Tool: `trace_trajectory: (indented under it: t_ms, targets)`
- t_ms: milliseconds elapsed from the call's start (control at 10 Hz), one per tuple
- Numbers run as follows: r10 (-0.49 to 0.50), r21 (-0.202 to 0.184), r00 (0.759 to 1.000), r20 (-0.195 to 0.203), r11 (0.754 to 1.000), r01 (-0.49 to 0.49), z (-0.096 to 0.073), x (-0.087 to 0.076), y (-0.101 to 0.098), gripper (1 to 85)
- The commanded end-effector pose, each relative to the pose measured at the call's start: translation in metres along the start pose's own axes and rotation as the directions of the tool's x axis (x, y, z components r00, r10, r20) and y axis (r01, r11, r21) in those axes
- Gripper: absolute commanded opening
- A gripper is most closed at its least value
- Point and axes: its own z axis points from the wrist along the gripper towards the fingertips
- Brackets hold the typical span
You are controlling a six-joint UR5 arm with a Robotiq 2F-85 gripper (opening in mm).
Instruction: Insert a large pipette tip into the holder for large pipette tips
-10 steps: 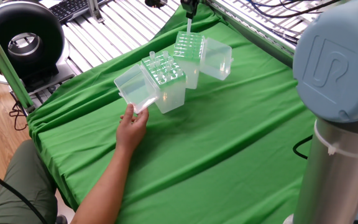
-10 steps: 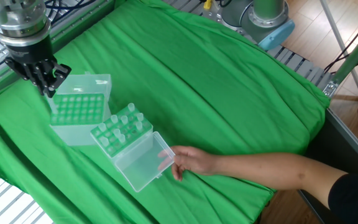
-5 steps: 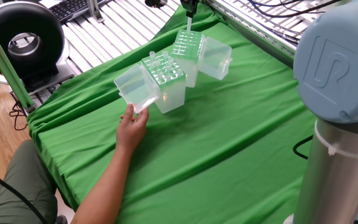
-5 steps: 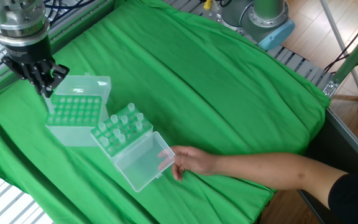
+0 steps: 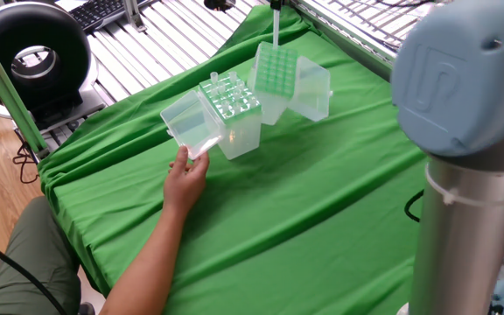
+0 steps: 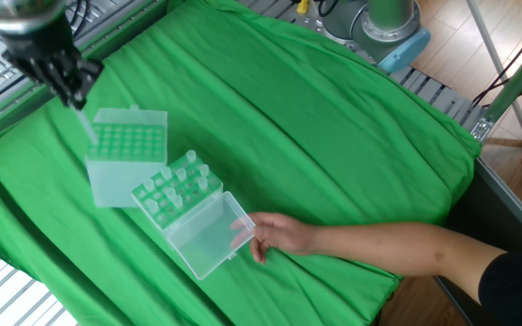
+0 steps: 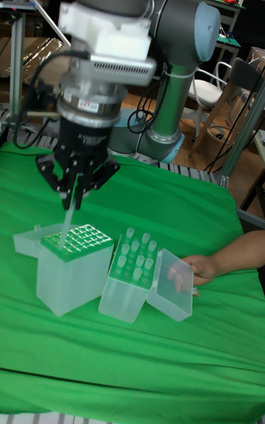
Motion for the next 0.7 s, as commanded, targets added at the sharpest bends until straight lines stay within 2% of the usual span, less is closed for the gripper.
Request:
trace_trajectory:
  t_ms: [0,300,600]
  targets:
    - [0.014,-0.029,0.999,-0.047,0.999,-0.016,-0.041,0.01,0.021,1.0]
    - [0.033,-0.028,0.997,-0.066,0.999,-0.034,-0.054,0.016,0.03,1.0]
    - [0.083,-0.06,0.993,-0.079,0.994,-0.088,-0.063,0.017,0.053,1.0]
